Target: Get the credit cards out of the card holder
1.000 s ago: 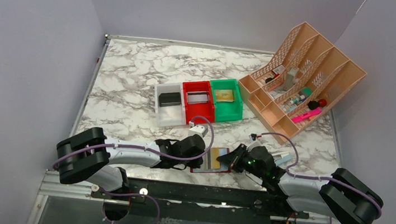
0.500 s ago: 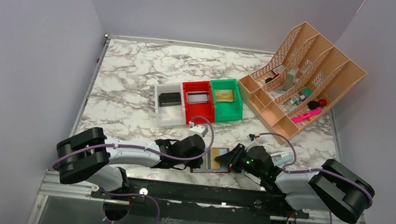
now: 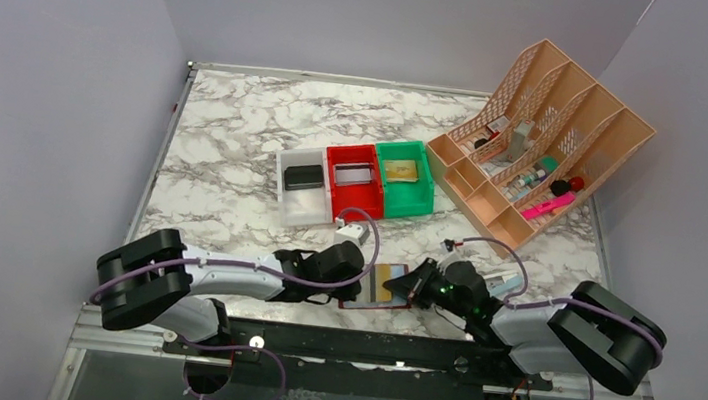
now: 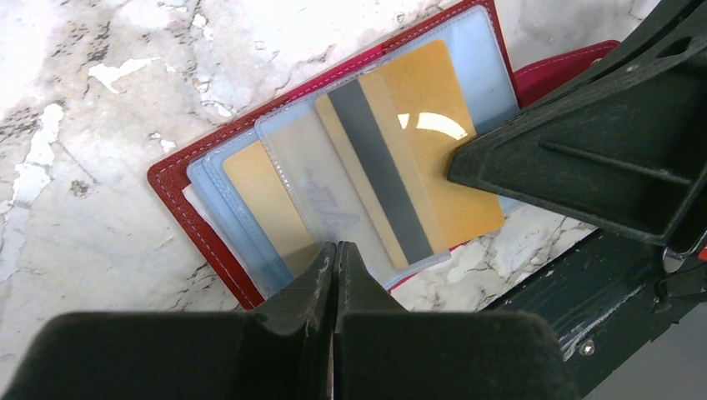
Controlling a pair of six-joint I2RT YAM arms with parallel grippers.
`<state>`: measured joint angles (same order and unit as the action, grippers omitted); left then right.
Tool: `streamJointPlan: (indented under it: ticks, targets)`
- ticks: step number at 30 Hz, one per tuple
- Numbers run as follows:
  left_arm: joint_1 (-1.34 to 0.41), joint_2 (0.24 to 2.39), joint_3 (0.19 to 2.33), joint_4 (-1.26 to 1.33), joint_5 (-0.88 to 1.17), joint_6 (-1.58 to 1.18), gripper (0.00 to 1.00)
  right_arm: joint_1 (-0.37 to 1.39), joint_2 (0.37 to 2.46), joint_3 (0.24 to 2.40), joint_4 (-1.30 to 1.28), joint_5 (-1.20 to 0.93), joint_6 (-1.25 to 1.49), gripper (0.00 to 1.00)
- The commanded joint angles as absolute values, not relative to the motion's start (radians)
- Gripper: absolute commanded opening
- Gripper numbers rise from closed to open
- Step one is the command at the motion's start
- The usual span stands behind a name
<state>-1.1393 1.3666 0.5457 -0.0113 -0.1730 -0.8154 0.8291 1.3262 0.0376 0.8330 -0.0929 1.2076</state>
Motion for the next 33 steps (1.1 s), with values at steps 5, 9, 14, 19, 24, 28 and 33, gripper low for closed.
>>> streamJointPlan:
  ticks: [5,9,14,19,24,28,33]
  targets:
    - [-1.143,1.286,0.480,-0.135,-0.223,-0.813,0.02,0.824,1.168,0.003,0.643,0.028,1.184,0.01]
    - [-1.144,1.253,0.479,-0.145,-0.227,-0.812,0.06,0.824,1.017,-0.006,0.526,0.072,1.169,0.01]
    - [-1.143,1.219,0.482,-0.148,-0.229,-0.806,0.19,0.824,0.865,-0.029,0.452,0.098,1.147,0.01]
    - [-1.144,1.171,0.503,-0.188,-0.245,-0.798,0.47,0.824,0.776,-0.035,0.412,0.105,1.117,0.01]
    - [-1.144,1.117,0.543,-0.252,-0.282,-0.782,0.70,0.824,0.752,-0.036,0.415,0.097,1.077,0.01]
    - [-1.142,1.092,0.579,-0.321,-0.321,-0.761,0.81,0.824,0.750,-0.034,0.434,0.077,1.033,0.01]
    - [-1.103,1.105,0.663,-0.463,-0.437,-0.779,0.99,0.824,0.743,-0.022,0.449,0.061,0.960,0.01]
